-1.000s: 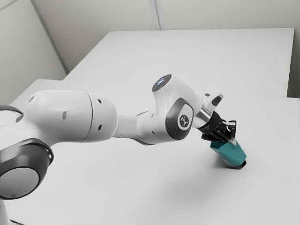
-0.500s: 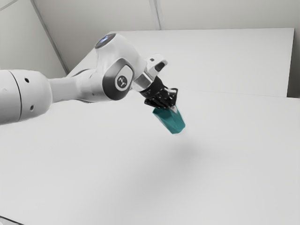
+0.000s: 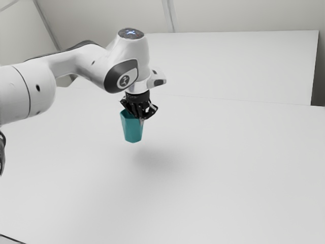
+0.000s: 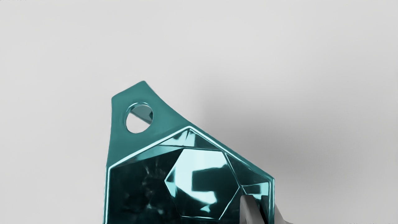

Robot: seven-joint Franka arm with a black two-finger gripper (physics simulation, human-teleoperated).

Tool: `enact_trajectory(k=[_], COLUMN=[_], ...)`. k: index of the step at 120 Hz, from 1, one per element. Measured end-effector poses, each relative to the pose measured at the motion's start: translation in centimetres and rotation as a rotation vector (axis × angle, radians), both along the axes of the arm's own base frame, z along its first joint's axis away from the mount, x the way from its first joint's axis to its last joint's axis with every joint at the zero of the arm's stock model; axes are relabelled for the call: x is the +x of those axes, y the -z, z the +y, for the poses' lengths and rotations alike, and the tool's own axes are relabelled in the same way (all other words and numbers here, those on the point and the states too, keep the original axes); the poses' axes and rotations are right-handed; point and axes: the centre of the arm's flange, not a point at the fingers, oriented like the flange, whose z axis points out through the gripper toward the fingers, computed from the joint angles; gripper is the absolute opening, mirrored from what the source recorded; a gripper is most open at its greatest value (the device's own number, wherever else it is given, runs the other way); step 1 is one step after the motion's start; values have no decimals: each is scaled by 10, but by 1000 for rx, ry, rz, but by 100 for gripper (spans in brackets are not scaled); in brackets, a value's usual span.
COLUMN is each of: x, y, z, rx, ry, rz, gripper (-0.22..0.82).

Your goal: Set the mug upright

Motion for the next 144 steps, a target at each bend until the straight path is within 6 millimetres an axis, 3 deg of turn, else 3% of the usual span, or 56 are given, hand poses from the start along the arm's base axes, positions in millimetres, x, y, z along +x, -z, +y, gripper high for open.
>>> enact_trajectory(k=[38, 54, 98, 144], x=[-6, 0, -11, -12], y=[36, 41, 57, 82], z=[25, 36, 32, 31], rx=[106, 139, 10, 8], ry=[-14, -9, -227, -304], rz=[-13, -84, 1, 55], gripper=[-18, -18, -18, -18])
